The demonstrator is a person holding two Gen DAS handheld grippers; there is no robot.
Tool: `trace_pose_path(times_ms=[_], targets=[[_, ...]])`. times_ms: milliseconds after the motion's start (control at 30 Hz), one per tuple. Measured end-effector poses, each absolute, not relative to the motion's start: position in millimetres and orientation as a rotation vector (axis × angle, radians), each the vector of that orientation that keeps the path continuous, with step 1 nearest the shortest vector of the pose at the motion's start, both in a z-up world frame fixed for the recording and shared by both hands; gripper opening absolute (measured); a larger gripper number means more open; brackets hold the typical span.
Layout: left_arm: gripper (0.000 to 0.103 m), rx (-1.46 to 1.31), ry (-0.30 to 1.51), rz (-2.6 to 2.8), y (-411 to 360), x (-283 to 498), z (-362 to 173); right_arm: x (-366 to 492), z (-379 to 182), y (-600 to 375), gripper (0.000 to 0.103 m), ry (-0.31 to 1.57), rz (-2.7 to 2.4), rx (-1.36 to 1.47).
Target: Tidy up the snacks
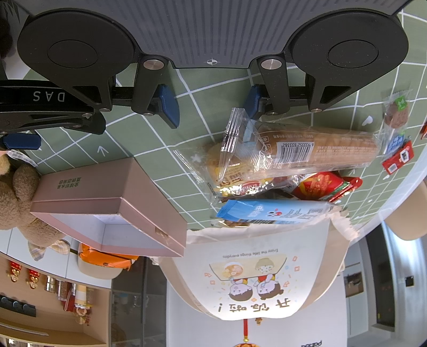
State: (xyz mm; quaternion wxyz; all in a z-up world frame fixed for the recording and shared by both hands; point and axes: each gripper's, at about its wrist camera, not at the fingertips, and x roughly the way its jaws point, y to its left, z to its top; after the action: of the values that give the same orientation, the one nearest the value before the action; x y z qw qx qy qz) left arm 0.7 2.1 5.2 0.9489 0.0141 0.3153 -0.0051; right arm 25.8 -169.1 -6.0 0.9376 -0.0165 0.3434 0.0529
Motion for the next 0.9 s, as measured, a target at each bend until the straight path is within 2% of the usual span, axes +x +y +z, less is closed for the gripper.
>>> trace_pose_path(times_ms=[733,900], targets=[[0.059,0.029,0.642,-0.010,1.7,0.7,6.1,25.8,-6.3,-168.8,0.103,0.701,0.108,-0.033],[0.055,-0.018,0.675,-0.069,12.5,-0.5,12.3,29.9,-7.5,-169.6,0.103,0.705,0.120,-0.038]])
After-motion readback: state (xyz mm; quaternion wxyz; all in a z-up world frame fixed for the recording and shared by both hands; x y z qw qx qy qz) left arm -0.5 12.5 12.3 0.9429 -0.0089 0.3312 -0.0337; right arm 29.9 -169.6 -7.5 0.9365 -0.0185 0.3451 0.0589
